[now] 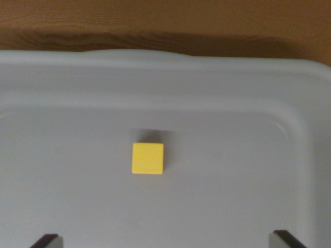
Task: Pick yellow cube
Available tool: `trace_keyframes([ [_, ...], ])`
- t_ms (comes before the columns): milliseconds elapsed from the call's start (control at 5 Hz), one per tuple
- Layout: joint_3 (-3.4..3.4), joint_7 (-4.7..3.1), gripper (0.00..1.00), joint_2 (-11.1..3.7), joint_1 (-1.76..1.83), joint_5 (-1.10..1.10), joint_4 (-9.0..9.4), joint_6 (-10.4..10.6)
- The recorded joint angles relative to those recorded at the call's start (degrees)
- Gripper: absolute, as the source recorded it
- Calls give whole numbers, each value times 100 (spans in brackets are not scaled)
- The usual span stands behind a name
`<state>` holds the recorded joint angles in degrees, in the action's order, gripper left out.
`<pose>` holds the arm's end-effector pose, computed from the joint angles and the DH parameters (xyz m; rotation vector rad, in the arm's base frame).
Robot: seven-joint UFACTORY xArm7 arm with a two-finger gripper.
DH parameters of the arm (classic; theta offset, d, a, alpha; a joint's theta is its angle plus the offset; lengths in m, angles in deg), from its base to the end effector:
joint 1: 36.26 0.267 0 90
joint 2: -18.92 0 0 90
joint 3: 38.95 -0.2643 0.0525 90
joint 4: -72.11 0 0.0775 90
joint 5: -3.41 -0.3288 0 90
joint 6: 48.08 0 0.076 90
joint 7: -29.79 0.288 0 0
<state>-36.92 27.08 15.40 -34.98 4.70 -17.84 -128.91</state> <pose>0.5052 -0.0126 0.3053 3.1099 0.0574 0.1510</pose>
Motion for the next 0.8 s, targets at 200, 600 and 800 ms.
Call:
trace_keyframes([
  [200,0,0,0,0,0,0,0,0],
  [600,-5,-4,0,-180,1,-30,79,205],
  [800,-11,-9,0,-387,1,-64,169,441],
])
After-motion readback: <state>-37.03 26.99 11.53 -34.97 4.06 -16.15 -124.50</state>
